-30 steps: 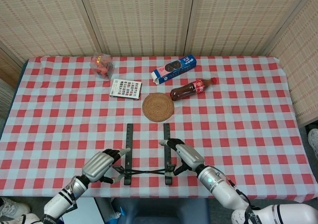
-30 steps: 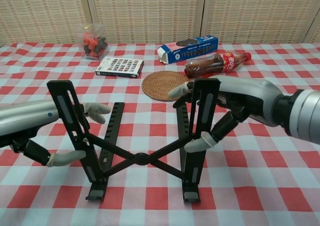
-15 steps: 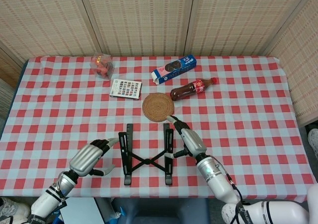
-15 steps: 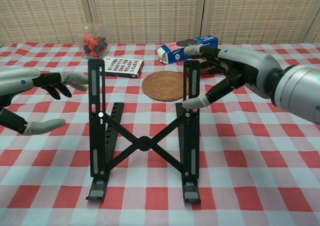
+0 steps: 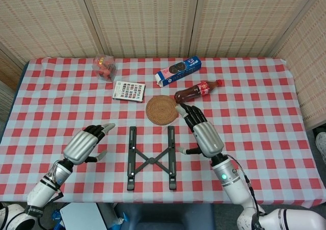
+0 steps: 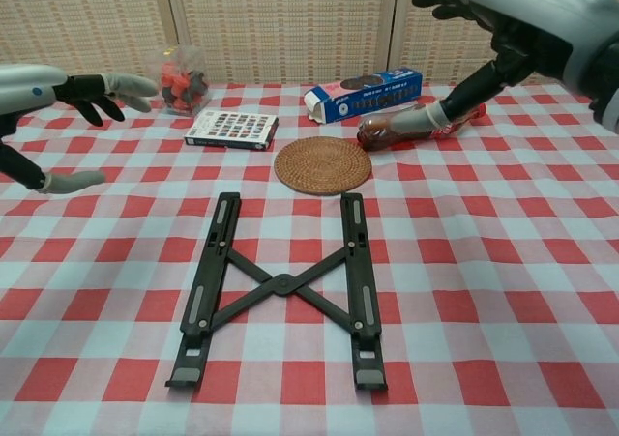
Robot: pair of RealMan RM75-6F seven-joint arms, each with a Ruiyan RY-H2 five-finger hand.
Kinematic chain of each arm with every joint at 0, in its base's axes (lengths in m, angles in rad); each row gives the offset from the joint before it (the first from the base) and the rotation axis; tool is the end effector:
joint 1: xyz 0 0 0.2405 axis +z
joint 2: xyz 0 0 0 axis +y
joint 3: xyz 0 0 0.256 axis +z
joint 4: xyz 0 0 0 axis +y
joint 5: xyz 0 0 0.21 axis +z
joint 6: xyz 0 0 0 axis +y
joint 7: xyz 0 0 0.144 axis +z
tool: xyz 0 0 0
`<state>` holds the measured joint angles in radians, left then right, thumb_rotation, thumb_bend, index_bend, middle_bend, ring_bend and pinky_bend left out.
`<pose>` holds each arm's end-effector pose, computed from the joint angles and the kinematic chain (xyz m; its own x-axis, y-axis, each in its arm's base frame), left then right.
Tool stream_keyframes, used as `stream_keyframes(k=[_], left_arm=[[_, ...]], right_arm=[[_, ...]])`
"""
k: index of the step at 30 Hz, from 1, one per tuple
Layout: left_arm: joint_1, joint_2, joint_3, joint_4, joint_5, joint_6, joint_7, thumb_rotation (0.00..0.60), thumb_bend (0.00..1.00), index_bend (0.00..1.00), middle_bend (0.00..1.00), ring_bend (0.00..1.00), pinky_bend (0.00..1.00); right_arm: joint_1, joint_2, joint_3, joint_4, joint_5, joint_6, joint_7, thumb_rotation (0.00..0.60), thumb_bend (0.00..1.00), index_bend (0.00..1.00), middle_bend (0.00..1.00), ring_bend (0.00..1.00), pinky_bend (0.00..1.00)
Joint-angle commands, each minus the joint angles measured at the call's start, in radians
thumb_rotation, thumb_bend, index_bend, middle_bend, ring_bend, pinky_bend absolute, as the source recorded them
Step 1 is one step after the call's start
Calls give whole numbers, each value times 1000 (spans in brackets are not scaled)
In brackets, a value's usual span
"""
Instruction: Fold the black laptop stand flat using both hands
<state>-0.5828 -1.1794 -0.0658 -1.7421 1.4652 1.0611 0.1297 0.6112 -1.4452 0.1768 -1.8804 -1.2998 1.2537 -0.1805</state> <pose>-0.1779 0.2886 0.0757 0.4711 0.2125 0.8561 0.8100 -0.4886 -0.3245 -0.0964 -0.2806 0.0422 0.0393 -0.1884 0.9813 -0.9094 -0.4136 -0.0430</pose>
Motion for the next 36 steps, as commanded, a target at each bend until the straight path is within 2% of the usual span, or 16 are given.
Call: stream_keyframes(k=[1, 5, 9, 15, 21, 36], left_arm=[[-50, -69, -21, 120, 29, -29, 18, 600, 357, 36, 129, 164, 205], [-94, -146, -24, 242, 46, -67, 57, 600, 345, 16, 88, 125, 197], [-130, -221, -20, 338, 45, -108, 91, 600, 268, 0, 9, 56, 192], [-160, -334, -9, 484, 49, -135, 80, 600, 230, 0, 0, 3, 182], [-179, -393, -7, 553, 42, -149, 53, 600, 224, 0, 0, 0, 180], [-190, -440, 0, 591, 11, -165, 45, 600, 224, 0, 0, 0, 176]], right_arm=[[40, 76, -64, 0, -90, -107, -114, 600, 32, 0, 0, 0, 0], [63, 71, -109, 49, -176, -144, -225, 600, 4, 0, 0, 0, 0], [66, 32, -140, 102, -218, -160, -264, 600, 0, 0, 0, 0, 0], [65, -40, -175, 204, -280, -168, -305, 600, 0, 0, 0, 0, 0], [55, -94, -189, 286, -314, -158, -322, 600, 0, 0, 0, 0, 0], [37, -183, -212, 463, -357, -155, -297, 600, 0, 0, 0, 0, 0]])
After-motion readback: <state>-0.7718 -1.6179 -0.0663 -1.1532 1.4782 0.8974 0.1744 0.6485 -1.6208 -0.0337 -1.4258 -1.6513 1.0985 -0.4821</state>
